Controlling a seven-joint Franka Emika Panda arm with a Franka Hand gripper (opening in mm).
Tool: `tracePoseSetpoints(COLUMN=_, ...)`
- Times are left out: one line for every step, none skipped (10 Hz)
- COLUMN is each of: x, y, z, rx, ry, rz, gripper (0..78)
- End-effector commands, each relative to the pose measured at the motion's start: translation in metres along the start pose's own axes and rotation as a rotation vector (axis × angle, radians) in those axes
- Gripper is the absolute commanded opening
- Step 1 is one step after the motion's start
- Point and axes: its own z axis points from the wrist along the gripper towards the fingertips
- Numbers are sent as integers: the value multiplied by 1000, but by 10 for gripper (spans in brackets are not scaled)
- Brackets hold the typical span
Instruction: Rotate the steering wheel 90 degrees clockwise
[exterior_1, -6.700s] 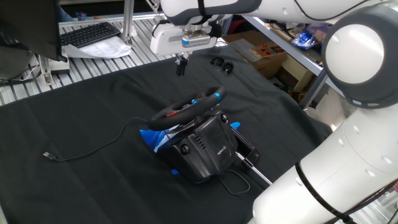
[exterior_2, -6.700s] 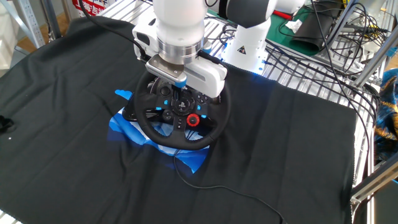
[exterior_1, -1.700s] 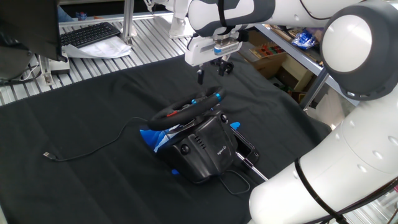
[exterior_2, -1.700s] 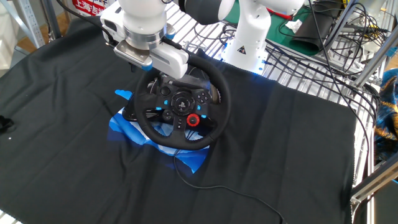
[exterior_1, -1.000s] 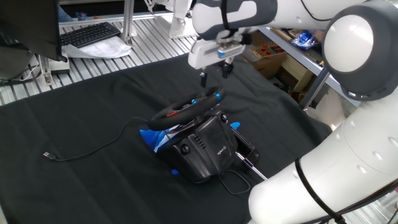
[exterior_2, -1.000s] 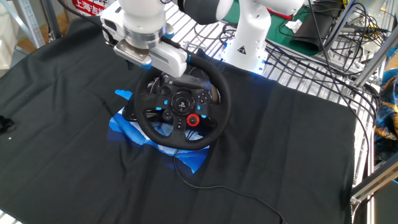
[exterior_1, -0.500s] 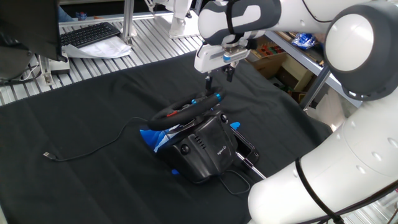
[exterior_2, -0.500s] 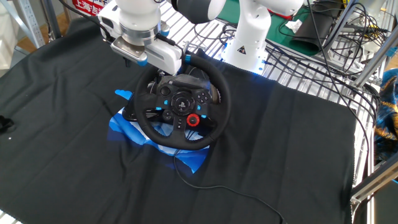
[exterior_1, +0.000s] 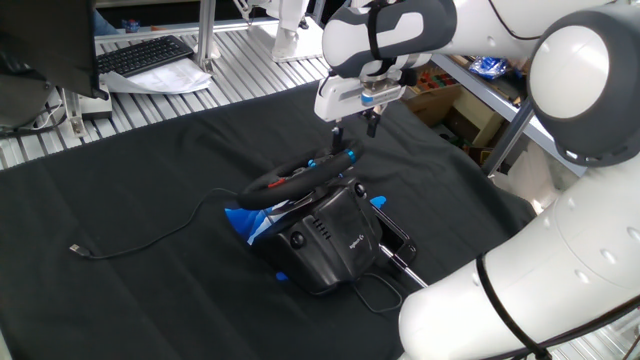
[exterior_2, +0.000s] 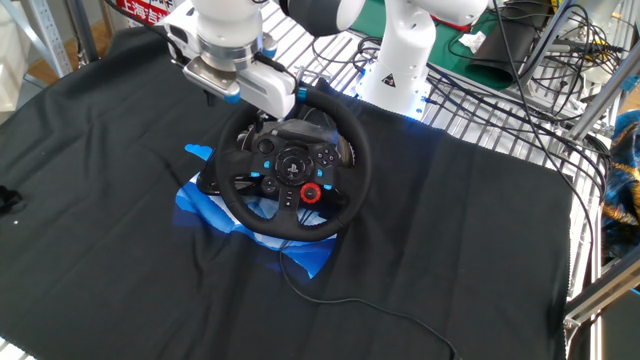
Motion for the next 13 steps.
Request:
tracePoseSetpoints(x=4, y=1, z=3, rx=-7, ry=-12, rz=12, gripper=774)
tracePoseSetpoints(x=5, y=1, z=4, rx=-7, ry=-17, rz=17, gripper=774)
tracePoseSetpoints(x=5, y=1, z=4, rx=-10, ry=-16, rz=15, gripper=774)
tracePoseSetpoints(x=4, y=2, z=6, rx=-16, ry=-17, rz=16, gripper=774)
tracePoseSetpoints(x=4, y=2, z=7, rx=-14, ry=-19, rz=18, gripper=774)
tracePoseSetpoints(x=4, y=3, z=8, rx=-18, ry=-19, rz=20, gripper=774)
tracePoseSetpoints(x=5, y=3, z=9, rx=-21, ry=-22, rz=27, gripper=774)
tracePoseSetpoints(x=6, y=3, z=9, rx=-21, ry=-22, rz=28, gripper=774)
tracePoseSetpoints(x=6, y=3, z=9, rx=-21, ry=-22, rz=28, gripper=15)
tracePoseSetpoints(x=6, y=3, z=9, rx=-21, ry=-22, rz=28, gripper=15)
tracePoseSetpoints(x=6, y=3, z=9, rx=-21, ry=-22, rz=28, gripper=15)
tracePoseSetpoints(x=6, y=3, z=9, rx=-21, ry=-22, rz=28, gripper=15)
tracePoseSetpoints(x=6, y=3, z=9, rx=-21, ry=-22, rz=28, gripper=15)
